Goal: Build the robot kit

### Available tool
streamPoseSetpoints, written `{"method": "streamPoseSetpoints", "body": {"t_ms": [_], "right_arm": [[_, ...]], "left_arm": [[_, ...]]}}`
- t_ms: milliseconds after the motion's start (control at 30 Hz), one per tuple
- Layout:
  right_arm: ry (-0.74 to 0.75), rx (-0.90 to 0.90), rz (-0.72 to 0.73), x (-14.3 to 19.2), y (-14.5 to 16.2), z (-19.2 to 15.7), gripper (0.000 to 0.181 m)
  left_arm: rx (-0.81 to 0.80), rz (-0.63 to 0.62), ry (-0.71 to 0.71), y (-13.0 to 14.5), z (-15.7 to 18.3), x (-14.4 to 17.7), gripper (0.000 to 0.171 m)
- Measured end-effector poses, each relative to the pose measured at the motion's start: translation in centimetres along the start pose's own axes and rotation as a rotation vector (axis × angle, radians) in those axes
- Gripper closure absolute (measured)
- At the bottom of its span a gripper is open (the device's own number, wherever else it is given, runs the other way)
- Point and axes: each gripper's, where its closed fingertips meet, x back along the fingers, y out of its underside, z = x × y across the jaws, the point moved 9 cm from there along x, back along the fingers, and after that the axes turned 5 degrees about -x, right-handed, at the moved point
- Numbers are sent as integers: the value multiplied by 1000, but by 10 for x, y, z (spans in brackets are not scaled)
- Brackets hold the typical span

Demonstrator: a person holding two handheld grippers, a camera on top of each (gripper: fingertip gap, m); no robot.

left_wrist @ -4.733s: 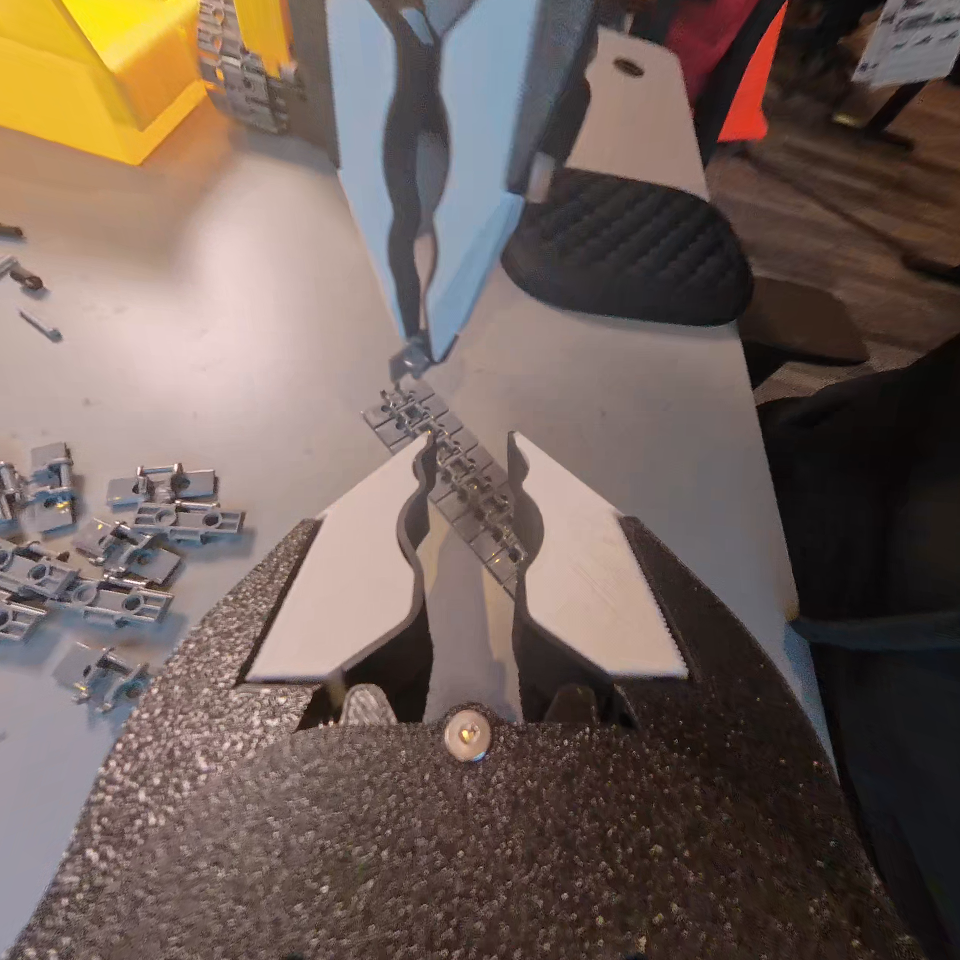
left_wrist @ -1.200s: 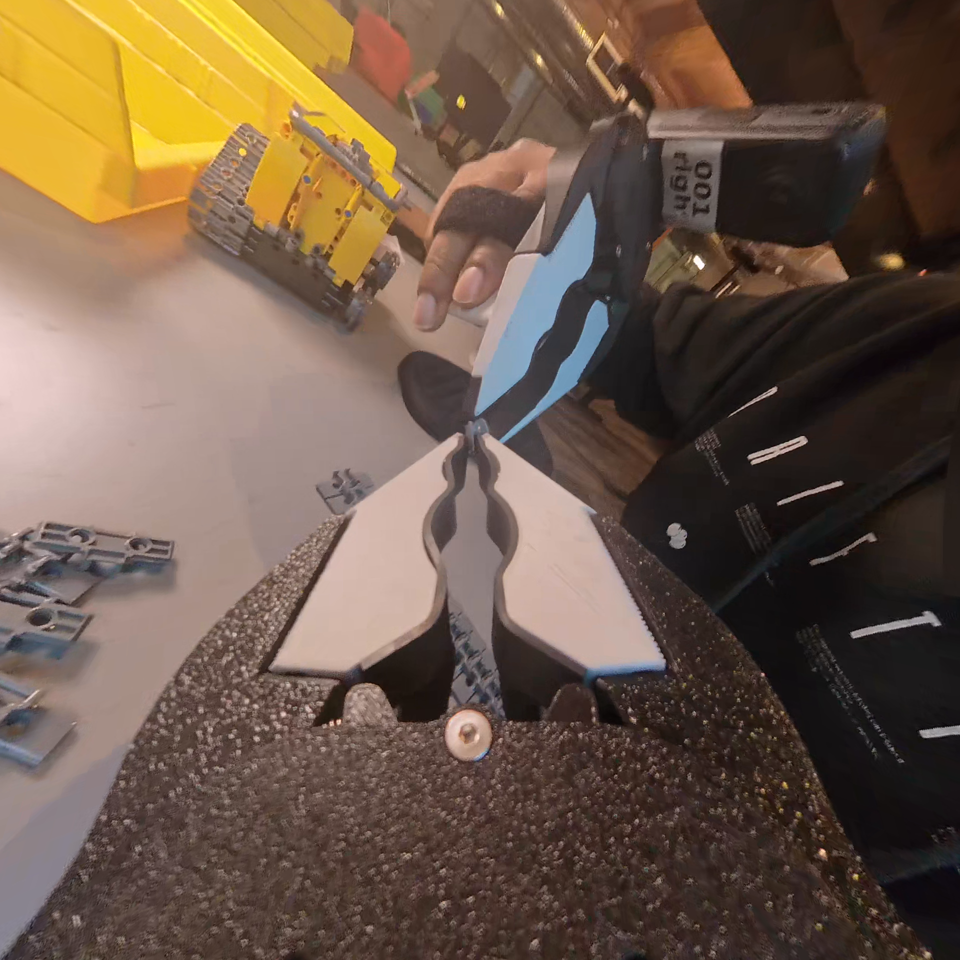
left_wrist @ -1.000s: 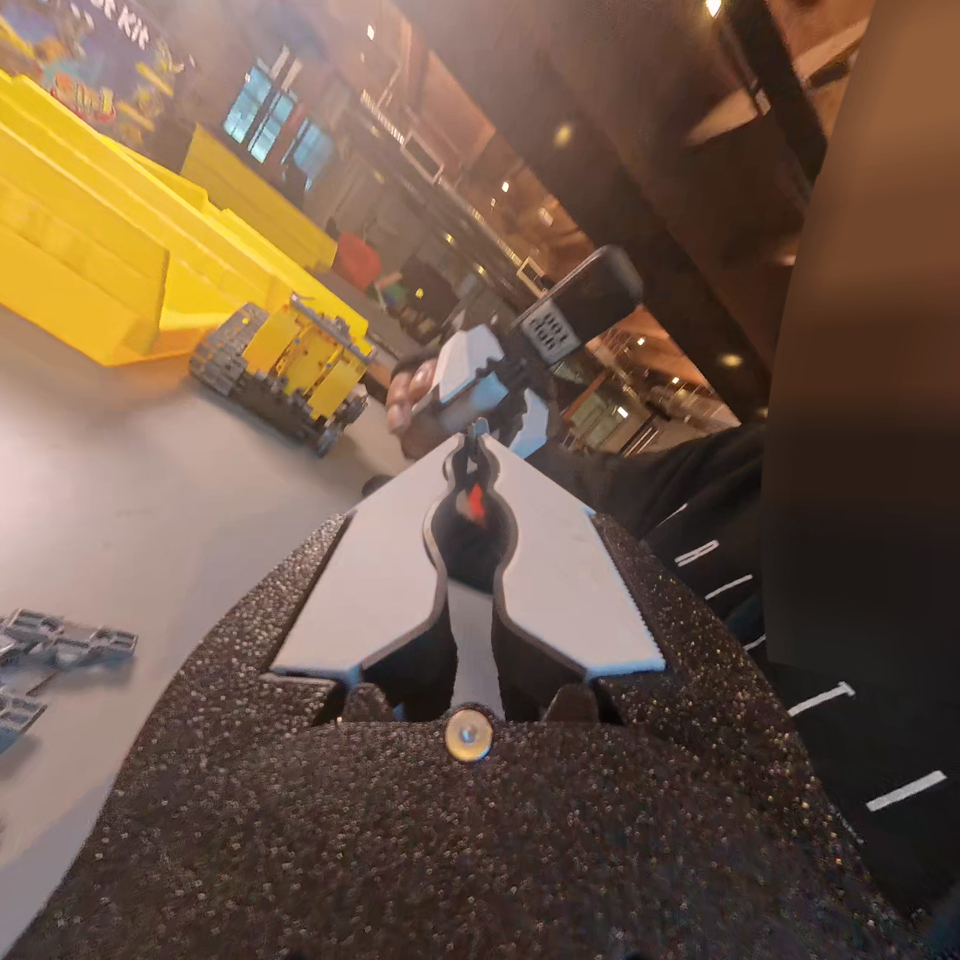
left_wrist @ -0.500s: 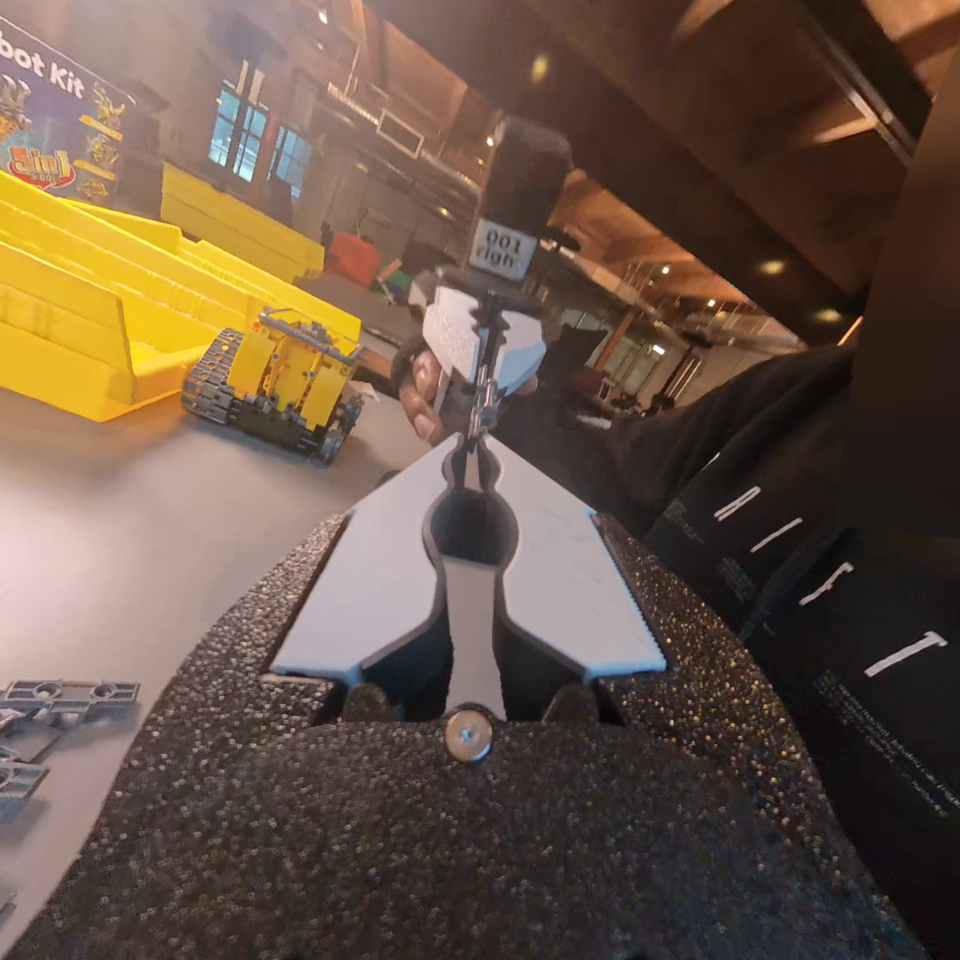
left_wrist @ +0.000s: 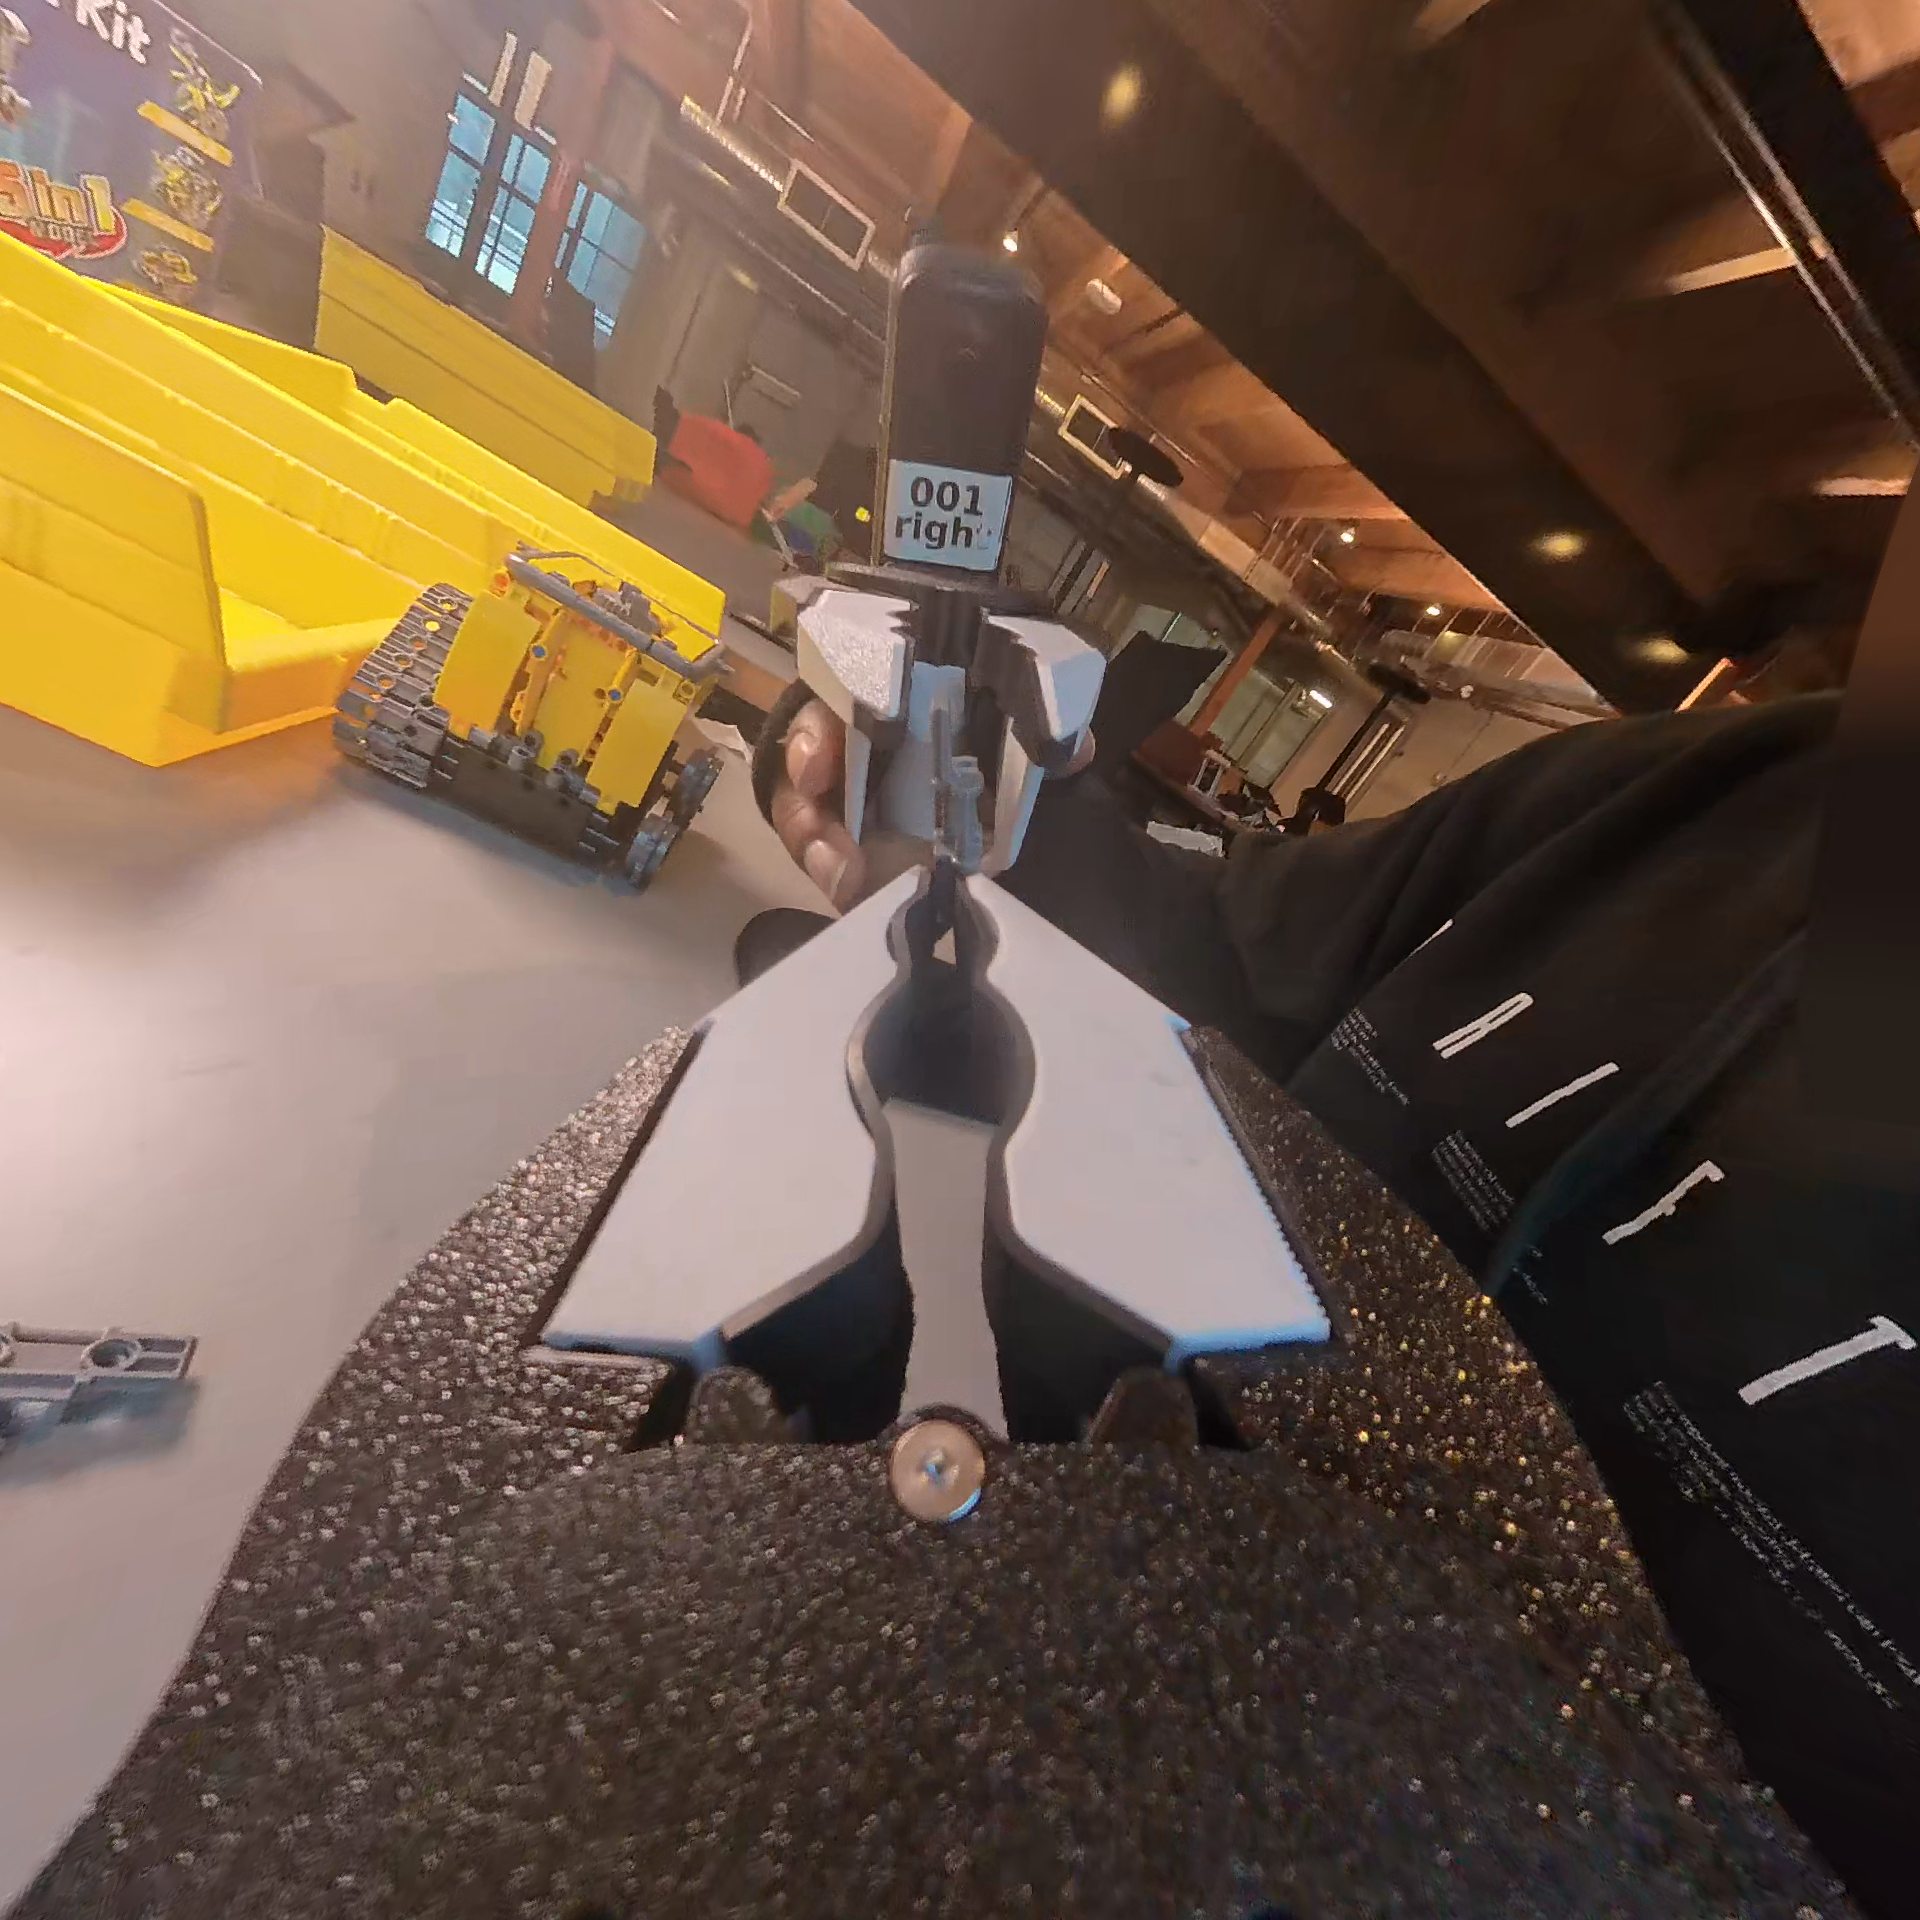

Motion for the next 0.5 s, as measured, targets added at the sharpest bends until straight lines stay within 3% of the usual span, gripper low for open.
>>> {"method": "streamPoseSetpoints", "body": {"t_ms": [133,500], "right_arm": [[-2,8,-17,-9,4,-1,156],[22,21,-109,-15,2,1,174]], "left_arm": [[4,11,19,1,1,-2,171],[0,-15,-14,3,0,-4,170]]}}
